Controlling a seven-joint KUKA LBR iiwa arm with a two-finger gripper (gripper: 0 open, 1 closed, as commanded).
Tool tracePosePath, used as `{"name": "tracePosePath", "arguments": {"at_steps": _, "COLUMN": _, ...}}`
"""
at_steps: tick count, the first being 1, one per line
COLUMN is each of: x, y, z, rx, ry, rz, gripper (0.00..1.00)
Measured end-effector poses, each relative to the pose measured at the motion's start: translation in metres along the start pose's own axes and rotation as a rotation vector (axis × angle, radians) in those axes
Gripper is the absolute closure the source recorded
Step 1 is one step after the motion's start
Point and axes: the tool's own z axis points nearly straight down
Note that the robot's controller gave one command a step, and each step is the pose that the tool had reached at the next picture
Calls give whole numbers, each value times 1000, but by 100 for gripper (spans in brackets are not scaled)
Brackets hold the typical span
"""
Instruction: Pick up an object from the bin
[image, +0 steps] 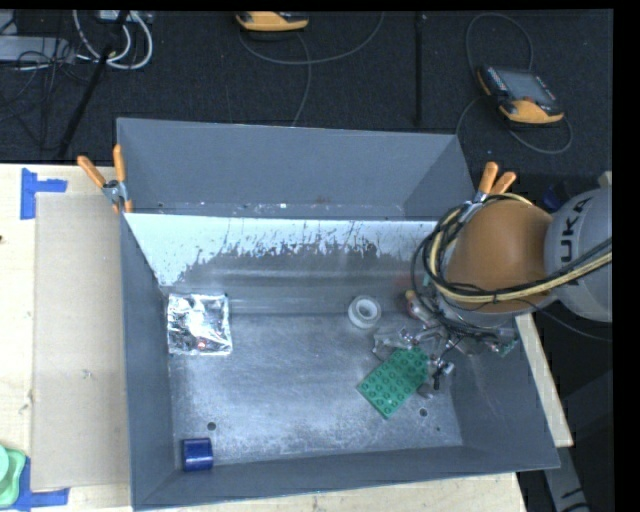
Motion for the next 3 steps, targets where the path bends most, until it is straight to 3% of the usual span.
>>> {"name": "tracePosePath", "arguments": {"at_steps": 1, "x": 0, "y": -1, "z": -9, "rx": 1, "ry": 2, "rz": 2, "gripper": 100}}
{"name": "tracePosePath", "arguments": {"at_steps": 2, "x": -2, "y": -1, "z": -69, "rx": 5, "ry": -1, "rz": 5, "gripper": 100}}
{"name": "tracePosePath", "arguments": {"at_steps": 3, "x": -4, "y": -1, "z": -106, "rx": 4, "ry": -1, "rz": 8, "gripper": 100}}
